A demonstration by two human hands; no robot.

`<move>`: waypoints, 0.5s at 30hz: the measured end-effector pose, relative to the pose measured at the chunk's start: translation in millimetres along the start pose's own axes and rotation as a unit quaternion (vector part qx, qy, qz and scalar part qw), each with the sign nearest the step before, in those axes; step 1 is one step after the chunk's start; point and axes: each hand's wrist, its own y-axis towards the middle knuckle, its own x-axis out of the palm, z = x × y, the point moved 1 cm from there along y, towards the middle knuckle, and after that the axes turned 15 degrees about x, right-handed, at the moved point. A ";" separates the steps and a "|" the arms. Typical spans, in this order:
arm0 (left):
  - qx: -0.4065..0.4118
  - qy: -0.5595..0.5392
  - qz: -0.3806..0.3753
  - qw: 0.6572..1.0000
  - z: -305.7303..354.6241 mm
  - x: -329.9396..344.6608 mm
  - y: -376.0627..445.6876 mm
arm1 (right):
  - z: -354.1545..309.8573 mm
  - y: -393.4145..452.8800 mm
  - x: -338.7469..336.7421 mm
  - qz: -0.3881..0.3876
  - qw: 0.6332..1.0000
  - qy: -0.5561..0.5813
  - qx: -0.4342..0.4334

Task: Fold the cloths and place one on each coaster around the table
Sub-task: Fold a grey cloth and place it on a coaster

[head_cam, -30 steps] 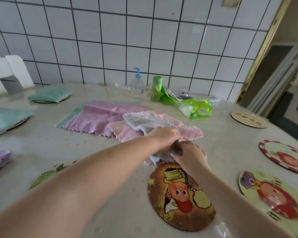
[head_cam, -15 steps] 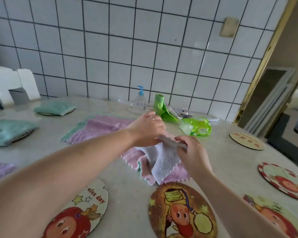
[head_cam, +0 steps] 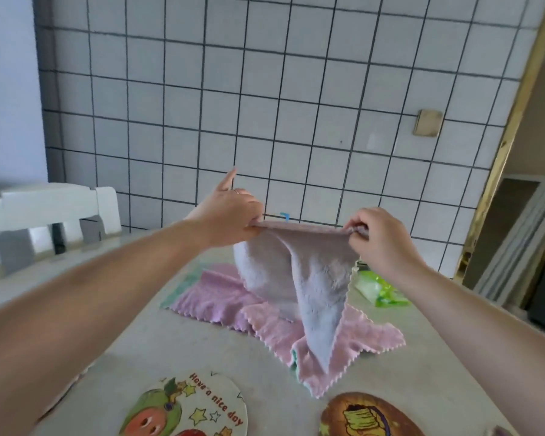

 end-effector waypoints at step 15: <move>-0.177 -0.035 0.066 0.981 -74.2 -19.0 -78.8 | -44.1 39.3 10.9 -0.047 0.997 -0.019 0.059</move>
